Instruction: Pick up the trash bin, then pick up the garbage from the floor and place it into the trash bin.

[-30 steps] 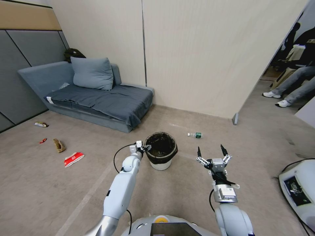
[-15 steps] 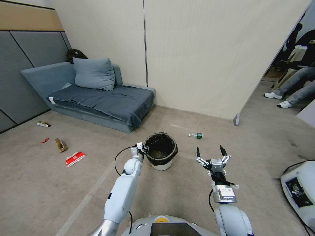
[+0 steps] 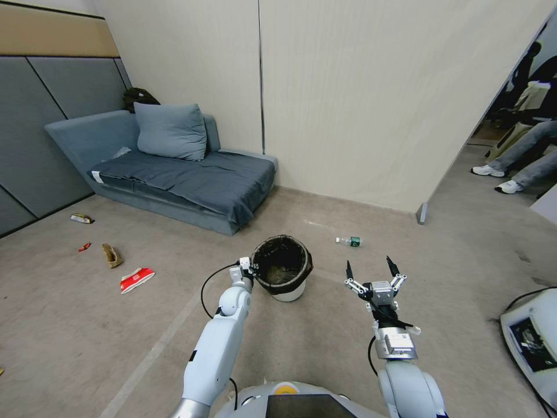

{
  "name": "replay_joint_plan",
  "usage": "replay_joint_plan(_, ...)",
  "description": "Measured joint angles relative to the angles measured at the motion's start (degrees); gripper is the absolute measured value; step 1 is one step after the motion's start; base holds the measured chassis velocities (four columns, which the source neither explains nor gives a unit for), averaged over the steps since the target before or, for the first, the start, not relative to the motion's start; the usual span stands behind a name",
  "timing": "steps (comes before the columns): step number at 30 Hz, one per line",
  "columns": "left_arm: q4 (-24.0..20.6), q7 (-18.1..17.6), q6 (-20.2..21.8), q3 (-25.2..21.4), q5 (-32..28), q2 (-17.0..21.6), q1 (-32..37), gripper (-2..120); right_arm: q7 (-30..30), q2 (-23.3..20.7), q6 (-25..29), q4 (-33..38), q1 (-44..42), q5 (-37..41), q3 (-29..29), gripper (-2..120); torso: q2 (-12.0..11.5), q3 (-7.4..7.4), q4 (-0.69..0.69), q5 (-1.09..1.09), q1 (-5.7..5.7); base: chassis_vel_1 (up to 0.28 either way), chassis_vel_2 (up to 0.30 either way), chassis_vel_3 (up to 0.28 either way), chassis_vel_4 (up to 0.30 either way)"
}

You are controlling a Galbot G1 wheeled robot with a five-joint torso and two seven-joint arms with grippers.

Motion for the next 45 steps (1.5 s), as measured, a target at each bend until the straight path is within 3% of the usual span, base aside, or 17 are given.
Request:
replay_joint_plan(17, -7.1, 1.5, 0.3, -3.4, 6.6, -1.2, 4.3, 1, 0.6, 0.0, 0.4, 0.2, -0.1, -0.1, -0.4, 100, 0.0, 0.03, -0.05, -0.05, 0.04, 0.0, 0.0, 0.0, 0.0)
replay_joint_plan(19, -11.4, 1.5, 0.1, -3.8, 8.1, -1.3, 6.4, 1, 0.9, 0.0, 0.7, 0.2, 0.0, 0.0, -0.6, 100, 0.0, 0.01, -0.01, 0.0, 0.02, 0.0, 0.0, 0.0, 0.0)
replay_joint_plan(24, -17.4, 2.6, -1.2, -4.0, 11.0, -1.6, 9.3, 1, 1.8, 0.0, 1.9, 0.4, 0.0, 0.5, -0.8, 100, 0.0, -0.01, 0.03, 0.04, 0.01, 0.0, 0.0, 0.0, 0.0)
replay_joint_plan(29, -20.6, 3.4, -1.7, -4.2, 11.9, -1.3, 10.8, 1, 2.2, 0.0, 2.5, 0.4, 0.1, 0.9, -1.0, 100, 0.0, -0.02, 0.03, 0.04, 0.0, 0.0, 0.0, 0.0, 0.0)
replay_joint_plan(45, -36.5, 3.0, -0.4, -4.7, 14.3, 1.7, 19.9, 1, 1.2, 0.0, 4.5, -0.2, 0.2, 0.9, -1.0, 100, 0.0, -0.02, 0.02, 0.03, 0.0, 0.0, 0.0, 0.0, 0.0)
